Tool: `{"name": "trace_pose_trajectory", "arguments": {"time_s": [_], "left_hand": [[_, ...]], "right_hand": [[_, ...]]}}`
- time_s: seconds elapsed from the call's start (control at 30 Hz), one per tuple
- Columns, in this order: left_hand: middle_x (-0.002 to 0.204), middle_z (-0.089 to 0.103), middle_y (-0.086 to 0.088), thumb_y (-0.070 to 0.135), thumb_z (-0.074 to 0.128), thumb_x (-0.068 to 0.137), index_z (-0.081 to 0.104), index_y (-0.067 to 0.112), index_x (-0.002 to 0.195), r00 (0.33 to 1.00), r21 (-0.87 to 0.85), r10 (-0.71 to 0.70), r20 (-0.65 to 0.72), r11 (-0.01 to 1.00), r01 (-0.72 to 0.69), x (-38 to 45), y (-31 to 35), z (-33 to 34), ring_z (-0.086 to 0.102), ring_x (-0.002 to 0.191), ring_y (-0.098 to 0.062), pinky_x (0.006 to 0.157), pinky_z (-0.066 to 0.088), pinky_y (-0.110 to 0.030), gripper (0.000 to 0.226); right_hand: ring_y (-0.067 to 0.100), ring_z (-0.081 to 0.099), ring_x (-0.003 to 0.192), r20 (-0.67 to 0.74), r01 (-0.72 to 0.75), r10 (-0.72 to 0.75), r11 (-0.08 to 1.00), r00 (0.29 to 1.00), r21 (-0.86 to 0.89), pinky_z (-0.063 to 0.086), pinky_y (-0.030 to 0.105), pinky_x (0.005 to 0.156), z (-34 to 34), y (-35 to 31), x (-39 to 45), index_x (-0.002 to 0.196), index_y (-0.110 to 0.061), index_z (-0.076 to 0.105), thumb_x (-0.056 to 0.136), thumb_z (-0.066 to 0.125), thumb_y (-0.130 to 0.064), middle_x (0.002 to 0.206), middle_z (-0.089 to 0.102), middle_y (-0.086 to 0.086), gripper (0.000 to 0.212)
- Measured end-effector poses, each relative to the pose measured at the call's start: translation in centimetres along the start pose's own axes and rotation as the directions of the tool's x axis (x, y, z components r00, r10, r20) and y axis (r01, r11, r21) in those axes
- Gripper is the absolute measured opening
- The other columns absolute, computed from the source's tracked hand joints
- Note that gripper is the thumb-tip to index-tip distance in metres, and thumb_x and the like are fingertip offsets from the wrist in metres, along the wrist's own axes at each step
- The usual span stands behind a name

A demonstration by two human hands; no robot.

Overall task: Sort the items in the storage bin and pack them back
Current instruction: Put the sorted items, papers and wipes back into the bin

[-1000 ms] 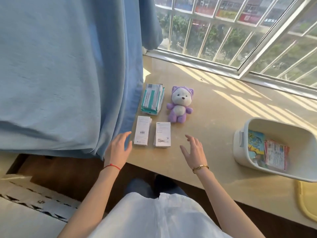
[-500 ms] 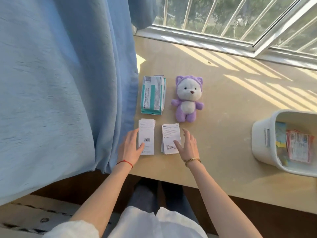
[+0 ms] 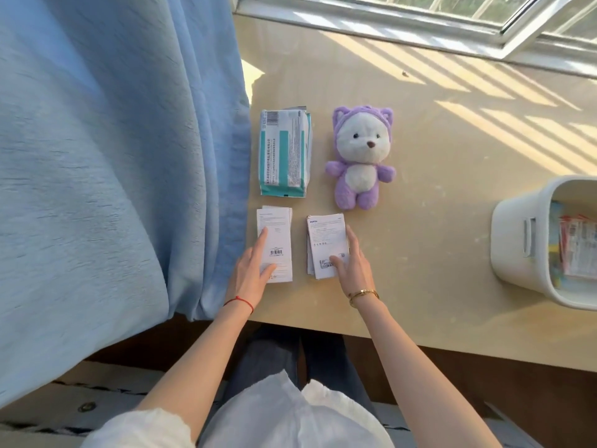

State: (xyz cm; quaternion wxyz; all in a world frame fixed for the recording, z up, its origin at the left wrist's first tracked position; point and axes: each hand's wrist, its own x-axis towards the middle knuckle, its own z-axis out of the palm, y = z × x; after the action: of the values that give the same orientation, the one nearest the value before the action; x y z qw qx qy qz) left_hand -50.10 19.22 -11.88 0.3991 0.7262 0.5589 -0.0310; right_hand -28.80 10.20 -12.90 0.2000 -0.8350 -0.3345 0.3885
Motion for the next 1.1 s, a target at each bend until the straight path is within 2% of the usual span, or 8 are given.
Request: {"name": "trace_pose_trajectory", "arguments": {"time_s": [0.17, 0.33, 0.43, 0.63, 0.73, 0.87, 0.97, 1.1], "left_hand": [[0.132, 0.050, -0.011, 0.012, 0.058, 0.093, 0.009, 0.036, 0.152, 1.000, -0.010, 0.004, 0.005, 1.000, -0.004, 0.2, 0.1, -0.6, 0.052, 0.117, -0.025, 0.089, 0.052, -0.043, 0.080], [0.138, 0.048, -0.008, 0.015, 0.058, 0.093, 0.008, 0.036, 0.152, 1.000, -0.012, -0.015, 0.023, 1.000, 0.015, 0.6, -0.3, -1.2, 0.046, 0.127, -0.026, 0.098, 0.048, -0.050, 0.080], [0.139, 0.048, -0.010, 0.014, 0.061, 0.092, 0.009, 0.030, 0.154, 0.999, -0.047, -0.047, 0.003, 0.998, 0.048, 0.6, -0.4, -1.3, 0.045, 0.129, -0.028, 0.102, 0.044, -0.049, 0.083], [0.135, 0.044, -0.011, 0.015, 0.062, 0.091, 0.016, 0.025, 0.152, 0.996, -0.022, -0.033, -0.088, 0.999, 0.032, 0.0, 0.0, -0.5, 0.046, 0.123, -0.025, 0.091, 0.048, -0.039, 0.077], [0.143, 0.035, -0.014, 0.016, 0.063, 0.088, 0.021, 0.022, 0.151, 0.993, 0.069, -0.022, -0.113, 0.997, 0.030, -0.5, 0.4, -0.1, 0.041, 0.125, -0.030, 0.094, 0.047, -0.043, 0.075], [0.139, 0.043, -0.013, 0.017, 0.068, 0.083, 0.038, 0.016, 0.144, 0.967, 0.259, 0.193, -0.168, 0.955, -0.145, -0.8, 1.6, 0.5, 0.045, 0.117, -0.030, 0.092, 0.046, -0.043, 0.068], [0.129, 0.051, -0.009, 0.013, 0.065, 0.085, 0.051, 0.013, 0.133, 0.956, 0.181, 0.242, -0.164, 0.960, -0.212, -0.4, 2.8, 1.4, 0.047, 0.117, -0.027, 0.093, 0.050, -0.043, 0.050], [0.124, 0.055, -0.005, 0.010, 0.059, 0.090, 0.051, 0.015, 0.133, 0.957, 0.053, 0.273, -0.099, 0.962, -0.269, 0.2, 4.8, 3.1, 0.050, 0.115, -0.021, 0.089, 0.051, -0.037, 0.044]], "right_hand": [[0.029, 0.052, 0.115, -0.036, 0.004, -0.003, 0.999, 0.999, 0.047, 0.040, 0.033, 0.089, -0.6, 0.1, -0.3, 0.150, -0.032, 0.022, 0.089, 0.059, -0.011, 0.137, 0.050, 0.008, 0.074], [0.029, 0.054, 0.115, -0.011, -0.030, 0.031, 0.996, 0.999, 0.079, 0.042, 0.034, 0.091, -0.4, 0.6, -0.4, 0.149, -0.035, 0.023, 0.089, 0.061, -0.016, 0.139, 0.050, 0.006, 0.074], [0.030, 0.054, 0.117, -0.005, -0.030, 0.031, 0.997, 1.000, 0.077, 0.042, 0.036, 0.094, 0.4, 0.7, -0.3, 0.149, -0.035, 0.021, 0.089, 0.061, -0.020, 0.141, 0.049, 0.005, 0.074], [0.027, 0.052, 0.120, -0.045, -0.025, 0.028, 0.997, 0.999, 0.075, 0.044, 0.039, 0.095, 0.9, 0.5, -0.4, 0.150, -0.037, 0.019, 0.090, 0.060, -0.023, 0.143, 0.047, 0.005, 0.074], [0.028, 0.050, 0.123, -0.045, -0.031, 0.034, 0.997, 0.998, 0.068, 0.042, 0.038, 0.097, 0.8, 0.7, -0.6, 0.151, -0.032, 0.018, 0.092, 0.060, -0.024, 0.144, 0.045, 0.007, 0.073], [0.028, 0.048, 0.127, -0.048, -0.015, 0.018, 0.998, 0.999, 0.057, 0.041, 0.038, 0.099, 0.8, 0.8, -0.5, 0.151, -0.030, 0.019, 0.091, 0.060, -0.025, 0.148, 0.042, 0.006, 0.073], [0.028, 0.049, 0.126, -0.058, -0.016, 0.019, 0.998, 0.998, 0.057, 0.041, 0.038, 0.098, 0.9, 0.8, -0.2, 0.151, -0.031, 0.020, 0.091, 0.060, -0.024, 0.146, 0.044, 0.006, 0.072], [0.030, 0.052, 0.119, -0.099, -0.008, 0.015, 0.998, 0.995, 0.065, 0.042, 0.035, 0.090, 0.3, 1.1, 0.0, 0.151, -0.030, 0.022, 0.091, 0.060, -0.022, 0.140, 0.049, 0.011, 0.071]]}}
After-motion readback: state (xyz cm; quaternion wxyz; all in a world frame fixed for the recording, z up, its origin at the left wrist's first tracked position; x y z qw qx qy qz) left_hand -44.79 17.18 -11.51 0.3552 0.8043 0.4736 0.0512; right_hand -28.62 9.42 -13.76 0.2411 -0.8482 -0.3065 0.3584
